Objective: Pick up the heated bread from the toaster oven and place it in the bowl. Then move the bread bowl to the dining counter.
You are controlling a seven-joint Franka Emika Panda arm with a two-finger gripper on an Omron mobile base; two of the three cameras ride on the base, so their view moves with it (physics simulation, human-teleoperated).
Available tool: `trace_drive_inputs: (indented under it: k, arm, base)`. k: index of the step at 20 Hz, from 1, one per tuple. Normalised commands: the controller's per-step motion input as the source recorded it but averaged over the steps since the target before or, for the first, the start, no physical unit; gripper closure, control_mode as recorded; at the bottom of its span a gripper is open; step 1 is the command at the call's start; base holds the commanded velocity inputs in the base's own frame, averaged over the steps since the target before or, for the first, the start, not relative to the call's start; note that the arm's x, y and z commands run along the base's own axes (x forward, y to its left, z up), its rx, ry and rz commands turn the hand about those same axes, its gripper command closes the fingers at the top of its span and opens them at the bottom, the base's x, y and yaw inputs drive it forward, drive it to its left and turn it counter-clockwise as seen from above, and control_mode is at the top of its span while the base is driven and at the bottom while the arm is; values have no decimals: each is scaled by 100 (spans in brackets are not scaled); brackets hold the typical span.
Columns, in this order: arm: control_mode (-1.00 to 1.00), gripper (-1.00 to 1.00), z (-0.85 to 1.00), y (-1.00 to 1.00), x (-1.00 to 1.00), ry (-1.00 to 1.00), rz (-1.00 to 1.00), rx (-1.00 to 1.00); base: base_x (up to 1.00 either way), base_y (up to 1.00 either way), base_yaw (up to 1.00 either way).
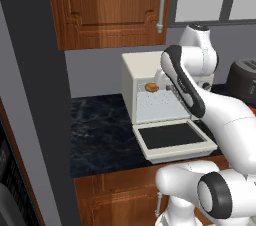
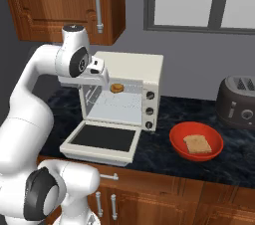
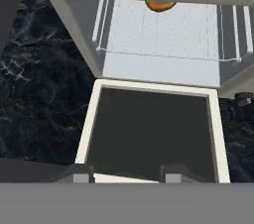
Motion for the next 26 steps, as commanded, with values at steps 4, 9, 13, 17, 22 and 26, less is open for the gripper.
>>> trace_drive_inputs:
  k: [4, 9, 13, 17, 22, 26]
  arm:
    - [-100, -100, -16, 0, 2, -4, 0, -3]
    - [-100, -100, -73, -6, -5, -15, 0, -2]
    - [-100, -100, -37, -4, 10, -22, 0, 0]
    - [-100, -100, -4, -6, 49, -11, 0, 0]
    - [-100, -100, -19, -18, 62, -4, -2, 0]
    - [-100, -100, -45, -33, 42, -3, -5, 5]
  base:
    - [0, 0, 0]
    - [0, 0, 0]
    - [0, 0, 0]
    - [0, 0, 0]
    - [0, 0, 0]
    - [0, 0, 0]
